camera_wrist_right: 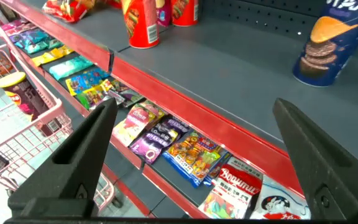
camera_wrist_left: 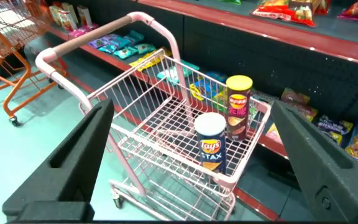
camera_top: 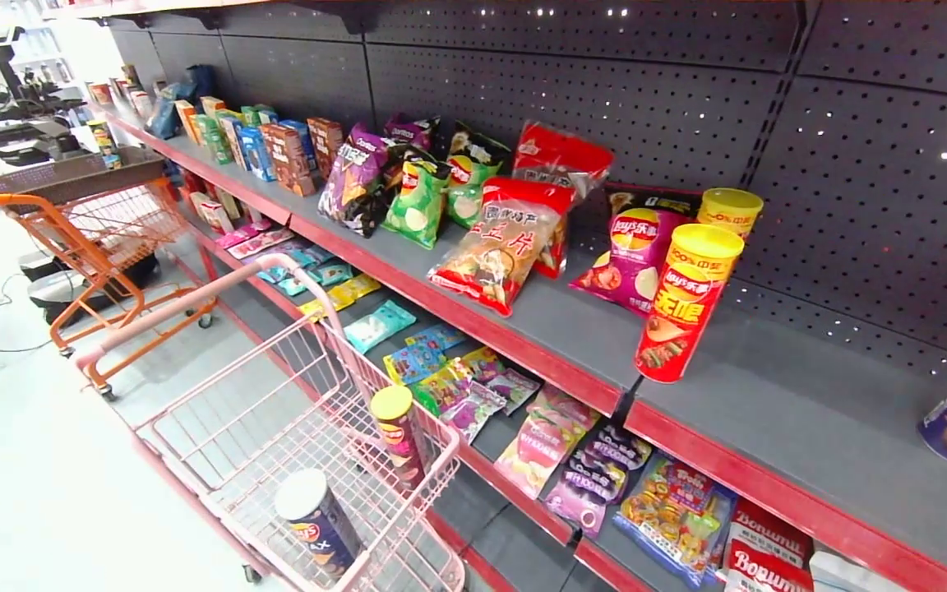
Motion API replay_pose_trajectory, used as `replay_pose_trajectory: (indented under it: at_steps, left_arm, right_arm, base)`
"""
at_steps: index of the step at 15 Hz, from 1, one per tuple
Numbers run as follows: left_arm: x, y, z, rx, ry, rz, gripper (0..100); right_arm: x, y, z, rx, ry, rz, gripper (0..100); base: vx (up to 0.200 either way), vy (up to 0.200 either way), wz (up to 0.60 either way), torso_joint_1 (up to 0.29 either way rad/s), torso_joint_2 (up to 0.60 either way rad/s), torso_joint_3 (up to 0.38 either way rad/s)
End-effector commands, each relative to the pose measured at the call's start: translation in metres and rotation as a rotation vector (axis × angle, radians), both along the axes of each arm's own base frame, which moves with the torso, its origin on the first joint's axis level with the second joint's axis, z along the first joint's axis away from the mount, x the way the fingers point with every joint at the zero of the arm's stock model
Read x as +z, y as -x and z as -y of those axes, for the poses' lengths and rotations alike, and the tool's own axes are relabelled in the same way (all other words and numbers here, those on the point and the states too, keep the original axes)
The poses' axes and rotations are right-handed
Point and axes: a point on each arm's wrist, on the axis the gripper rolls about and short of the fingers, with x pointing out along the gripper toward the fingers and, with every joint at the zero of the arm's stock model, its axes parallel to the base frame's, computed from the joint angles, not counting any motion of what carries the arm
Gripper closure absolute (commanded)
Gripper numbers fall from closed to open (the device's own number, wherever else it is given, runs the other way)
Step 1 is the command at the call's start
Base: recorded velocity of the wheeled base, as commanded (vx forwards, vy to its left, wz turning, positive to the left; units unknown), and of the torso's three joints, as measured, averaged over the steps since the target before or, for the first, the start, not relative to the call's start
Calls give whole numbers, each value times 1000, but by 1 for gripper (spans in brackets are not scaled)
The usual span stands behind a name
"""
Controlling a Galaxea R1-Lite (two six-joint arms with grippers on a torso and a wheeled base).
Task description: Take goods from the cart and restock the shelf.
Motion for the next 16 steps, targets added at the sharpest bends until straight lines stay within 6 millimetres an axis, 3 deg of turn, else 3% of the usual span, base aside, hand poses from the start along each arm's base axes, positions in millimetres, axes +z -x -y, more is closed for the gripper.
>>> replay_pose_trajectory:
  at_steps: [1,16]
  left_arm:
    - [0,0,0,1,-1,-1,0]
    - [0,0,0,1,-1,-1,0]
  right_arm:
    - [0,0,0,0,0,-2,0]
    - [0,0,0,0,0,-2,0]
  base:
    - [0,0,0,-129,276,149]
    - [0,0,0,-144,343,196]
